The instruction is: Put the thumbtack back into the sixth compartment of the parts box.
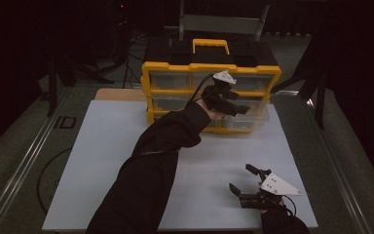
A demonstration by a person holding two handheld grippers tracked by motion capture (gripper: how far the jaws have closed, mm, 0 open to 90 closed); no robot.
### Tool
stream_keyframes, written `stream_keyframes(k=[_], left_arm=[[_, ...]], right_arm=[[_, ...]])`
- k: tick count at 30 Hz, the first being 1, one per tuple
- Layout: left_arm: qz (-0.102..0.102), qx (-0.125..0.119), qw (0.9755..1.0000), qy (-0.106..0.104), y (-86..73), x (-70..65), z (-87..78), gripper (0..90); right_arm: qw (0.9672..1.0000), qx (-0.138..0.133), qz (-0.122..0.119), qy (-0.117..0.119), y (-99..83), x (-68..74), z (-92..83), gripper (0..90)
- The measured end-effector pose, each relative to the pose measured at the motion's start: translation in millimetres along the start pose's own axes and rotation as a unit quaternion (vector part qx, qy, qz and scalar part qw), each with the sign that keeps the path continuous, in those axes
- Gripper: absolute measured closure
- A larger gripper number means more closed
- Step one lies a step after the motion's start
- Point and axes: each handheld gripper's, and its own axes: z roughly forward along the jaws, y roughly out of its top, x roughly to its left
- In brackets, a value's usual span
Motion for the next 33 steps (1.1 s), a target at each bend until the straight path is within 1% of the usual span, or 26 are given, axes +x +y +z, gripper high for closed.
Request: stream_keyframes(k=[2,5,6,7,8,10,13,14,16,18,20,22,23,26,28,29,30,31,32,33], left_arm=[[-0.001,0.004,1.0000,0.004,-7.3,0.7,-6.6,23.5],[-0.010,0.003,0.9999,-0.005,-19.1,3.4,-17.8,15.1],[-0.008,0.003,0.9999,-0.014,-23.3,4.3,-21.7,11.8],[-0.006,0.005,0.9997,-0.022,-27.0,5.0,-25.3,4.8],[-0.012,-0.001,0.9997,-0.023,-30.3,5.8,-29.8,0.9],[-0.021,-0.010,0.9995,-0.022,-36.6,6.4,-37.7,0.9],[-0.021,-0.024,0.9992,-0.024,-45.7,5.4,-48.4,0.9],[-0.022,-0.029,0.9989,-0.029,-49.0,4.9,-51.4,0.9],[-0.017,-0.038,0.9988,-0.025,-56.3,1.8,-57.9,0.9],[-0.012,-0.036,0.9990,-0.023,-63.2,-0.7,-64.3,0.8],[-0.013,-0.038,0.9989,-0.025,-71.3,-2.5,-71.3,0.7],[-0.014,-0.039,0.9989,-0.022,-80.4,-4.1,-79.1,0.7],[-0.015,-0.043,0.9987,-0.021,-85.7,-4.5,-82.9,0.7],[-0.025,-0.043,0.9986,-0.016,-101.4,-3.4,-93.3,0.7],[-0.028,-0.042,0.9987,-0.003,-111.9,-3.6,-99.6,0.6],[-0.029,-0.042,0.9987,0.000,-117.2,-3.7,-102.8,0.5],[-0.029,-0.042,0.9987,0.000,-117.2,-3.7,-102.8,0.5],[-0.031,-0.041,0.9987,0.004,-123.8,-3.9,-106.6,0.5],[-0.036,-0.041,0.9985,0.002,-132.0,-3.8,-110.7,0.4],[-0.039,-0.040,0.9984,0.007,-138.6,-3.8,-113.5,0.4]], right_arm=[[1.0000,0.000,0.000,-0.001,-0.3,-0.5,0.0,10.4],[1.0000,0.002,0.001,-0.001,-1.0,-0.9,0.4,10.4],[1.0000,0.003,0.001,-0.002,-1.2,-1.1,0.5,10.4],[1.0000,0.002,0.001,-0.002,-1.3,-1.3,0.6,10.4],[1.0000,0.002,0.002,-0.002,-1.4,-1.6,0.6,10.4],[1.0000,0.002,0.005,-0.003,-2.0,-1.9,0.8,10.4],[1.0000,0.003,0.004,-0.002,-2.5,-2.7,0.8,10.4],[1.0000,0.002,0.005,-0.002,-2.4,-2.5,0.7,10.4],[1.0000,0.002,0.003,-0.002,-2.1,-2.1,0.8,10.4],[1.0000,0.003,0.001,-0.002,-1.7,-1.8,0.9,10.4],[1.0000,0.004,0.001,-0.003,-1.2,-1.0,0.9,10.4],[1.0000,0.005,-0.001,-0.003,-1.1,-0.2,1.1,10.4],[1.0000,0.006,-0.002,-0.003,-1.1,0.0,1.2,10.4],[1.0000,0.007,-0.001,-0.004,-1.1,0.3,1.4,10.4],[1.0000,0.008,-0.001,-0.003,-1.1,0.4,1.8,10.4],[1.0000,0.008,-0.002,-0.003,-1.1,0.5,1.9,10.4],[1.0000,0.008,-0.002,-0.003,-1.1,0.5,1.9,10.4],[1.0000,0.008,-0.003,-0.003,-1.1,0.6,2.0,10.4],[1.0000,0.007,-0.004,-0.004,-1.0,0.8,2.1,10.4],[1.0000,0.008,-0.004,-0.003,-1.0,0.8,2.1,10.4]])
